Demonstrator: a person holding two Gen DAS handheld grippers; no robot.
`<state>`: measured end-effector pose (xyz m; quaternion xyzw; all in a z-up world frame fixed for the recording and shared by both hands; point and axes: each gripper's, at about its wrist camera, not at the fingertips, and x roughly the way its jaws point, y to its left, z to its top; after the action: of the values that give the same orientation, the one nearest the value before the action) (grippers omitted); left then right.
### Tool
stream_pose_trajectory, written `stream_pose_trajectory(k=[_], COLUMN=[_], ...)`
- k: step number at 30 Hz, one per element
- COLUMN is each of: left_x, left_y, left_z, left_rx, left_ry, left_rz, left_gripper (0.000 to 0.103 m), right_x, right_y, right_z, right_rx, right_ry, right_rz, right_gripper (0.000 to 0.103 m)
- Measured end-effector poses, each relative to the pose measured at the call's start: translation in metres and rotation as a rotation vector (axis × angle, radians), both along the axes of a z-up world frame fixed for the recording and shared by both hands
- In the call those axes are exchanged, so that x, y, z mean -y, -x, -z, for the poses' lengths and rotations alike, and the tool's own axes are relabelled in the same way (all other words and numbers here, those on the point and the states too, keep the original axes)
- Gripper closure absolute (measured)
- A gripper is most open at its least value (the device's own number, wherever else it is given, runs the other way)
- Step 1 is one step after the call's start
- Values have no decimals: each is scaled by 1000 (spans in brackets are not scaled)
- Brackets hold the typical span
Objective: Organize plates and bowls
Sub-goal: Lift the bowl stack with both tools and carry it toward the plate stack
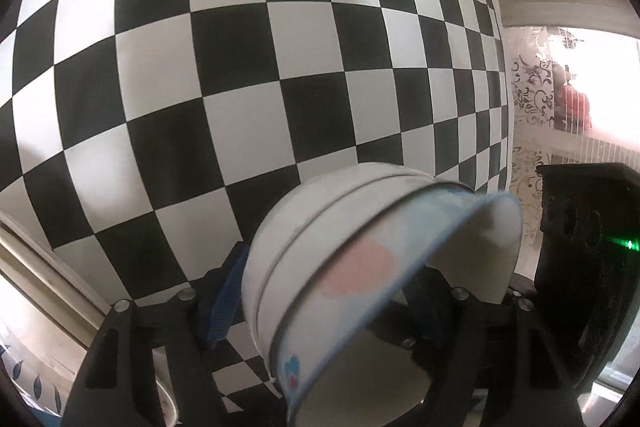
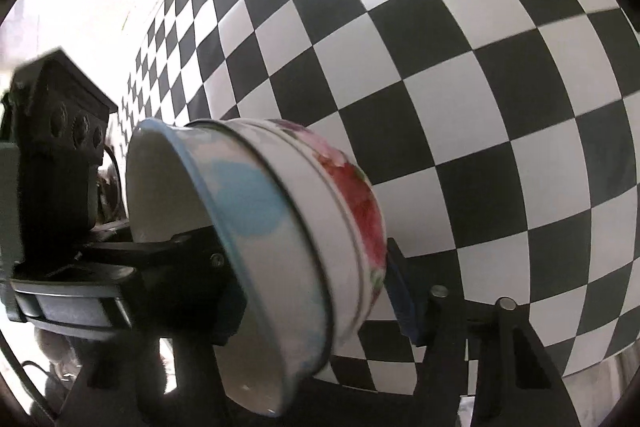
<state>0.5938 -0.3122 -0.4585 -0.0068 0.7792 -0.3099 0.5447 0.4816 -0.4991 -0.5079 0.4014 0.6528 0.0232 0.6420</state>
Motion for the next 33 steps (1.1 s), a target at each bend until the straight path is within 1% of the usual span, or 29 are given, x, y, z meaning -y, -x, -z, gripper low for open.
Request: stream_pose_trajectory(k=[3, 5, 11, 17, 21, 25, 33], left_x=[-4, -5, -13, -26, -32, -44, -91], left_y=[2, 3, 1, 0, -3, -7, -18], left_z=[-1, -2, -15, -23, -33, -47, -75], left_rx=[-1, 2, 48, 70, 88, 111, 152], left_ry=[15, 20, 26, 34, 41, 50, 47], left_rz=[-12, -19, -20, -28, -38, -51, -111], left_gripper=[32, 32, 32, 32, 32, 32, 32], right_x=[2, 22, 19, 17, 2, -10, -50], right_y=[5, 13, 7, 6, -14, -22, -44], right_z=[-2, -19, -32, -38, -40, -54, -81], right_rx=[19, 26, 62, 80, 94, 116, 154], right_ry=[-4, -10, -1, 1, 10, 18, 13], right_rz=[-3, -4, -19, -31, -46, -70, -149], right_gripper=[46, 47, 49, 49, 49, 49, 49])
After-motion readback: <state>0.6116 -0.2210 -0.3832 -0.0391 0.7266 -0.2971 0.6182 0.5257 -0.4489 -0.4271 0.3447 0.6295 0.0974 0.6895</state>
